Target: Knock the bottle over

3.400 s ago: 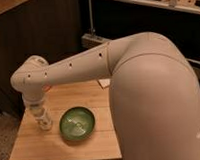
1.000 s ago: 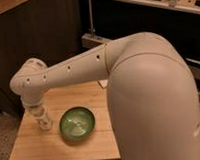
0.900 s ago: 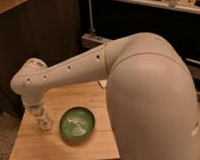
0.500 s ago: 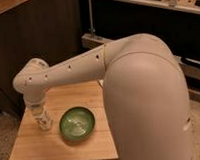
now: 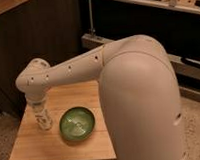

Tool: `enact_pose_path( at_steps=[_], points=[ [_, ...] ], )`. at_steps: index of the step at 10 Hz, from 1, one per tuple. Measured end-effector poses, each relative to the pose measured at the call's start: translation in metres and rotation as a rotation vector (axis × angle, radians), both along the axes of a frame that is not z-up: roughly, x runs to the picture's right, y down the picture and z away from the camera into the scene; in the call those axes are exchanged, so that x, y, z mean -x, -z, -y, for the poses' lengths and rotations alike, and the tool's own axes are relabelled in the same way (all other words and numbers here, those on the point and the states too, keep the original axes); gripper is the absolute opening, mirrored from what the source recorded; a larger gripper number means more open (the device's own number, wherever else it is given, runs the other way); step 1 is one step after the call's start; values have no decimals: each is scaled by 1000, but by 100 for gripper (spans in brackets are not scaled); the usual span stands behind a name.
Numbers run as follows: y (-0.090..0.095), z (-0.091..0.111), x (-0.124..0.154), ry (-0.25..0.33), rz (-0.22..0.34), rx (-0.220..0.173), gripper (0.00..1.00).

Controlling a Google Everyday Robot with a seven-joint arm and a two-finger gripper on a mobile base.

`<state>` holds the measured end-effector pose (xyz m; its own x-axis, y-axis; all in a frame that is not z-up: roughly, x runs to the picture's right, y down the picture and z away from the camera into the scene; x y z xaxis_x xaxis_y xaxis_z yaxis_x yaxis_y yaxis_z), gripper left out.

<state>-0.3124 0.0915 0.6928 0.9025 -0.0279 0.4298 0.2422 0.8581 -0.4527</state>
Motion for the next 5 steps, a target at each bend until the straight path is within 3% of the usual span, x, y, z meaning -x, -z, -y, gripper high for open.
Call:
enact_pose_path(
  at_steps=[5],
  points=[
    [-42,15,7,-10,-12,12,1]
  ],
)
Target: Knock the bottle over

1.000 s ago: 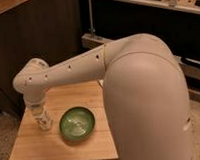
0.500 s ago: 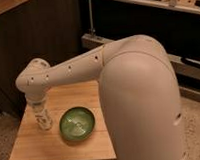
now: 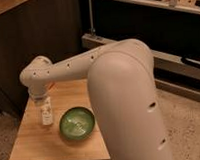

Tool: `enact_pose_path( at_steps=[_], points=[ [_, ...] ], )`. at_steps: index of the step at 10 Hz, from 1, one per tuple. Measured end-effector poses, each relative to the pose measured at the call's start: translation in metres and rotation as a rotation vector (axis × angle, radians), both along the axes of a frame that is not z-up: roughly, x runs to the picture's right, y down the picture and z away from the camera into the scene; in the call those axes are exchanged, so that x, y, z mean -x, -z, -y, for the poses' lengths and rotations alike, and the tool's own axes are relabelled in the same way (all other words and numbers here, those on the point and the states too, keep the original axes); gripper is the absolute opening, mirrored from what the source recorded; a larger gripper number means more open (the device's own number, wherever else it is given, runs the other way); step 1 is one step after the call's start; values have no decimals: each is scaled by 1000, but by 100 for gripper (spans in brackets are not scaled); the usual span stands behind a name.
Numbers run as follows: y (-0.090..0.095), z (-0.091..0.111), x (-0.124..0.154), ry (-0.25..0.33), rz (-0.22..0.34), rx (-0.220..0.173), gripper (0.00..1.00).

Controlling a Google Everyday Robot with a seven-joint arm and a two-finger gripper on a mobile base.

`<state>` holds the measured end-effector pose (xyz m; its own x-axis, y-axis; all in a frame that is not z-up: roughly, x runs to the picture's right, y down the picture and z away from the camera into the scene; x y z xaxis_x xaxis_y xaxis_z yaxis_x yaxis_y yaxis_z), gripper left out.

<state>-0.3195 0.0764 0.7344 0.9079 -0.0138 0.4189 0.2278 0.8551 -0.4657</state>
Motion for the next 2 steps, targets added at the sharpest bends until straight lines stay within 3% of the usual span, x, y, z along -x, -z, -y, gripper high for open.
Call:
enact_pose_path(
  at_steps=[2],
  points=[
    [5,1,-5,-14,6,-9,1]
  ],
)
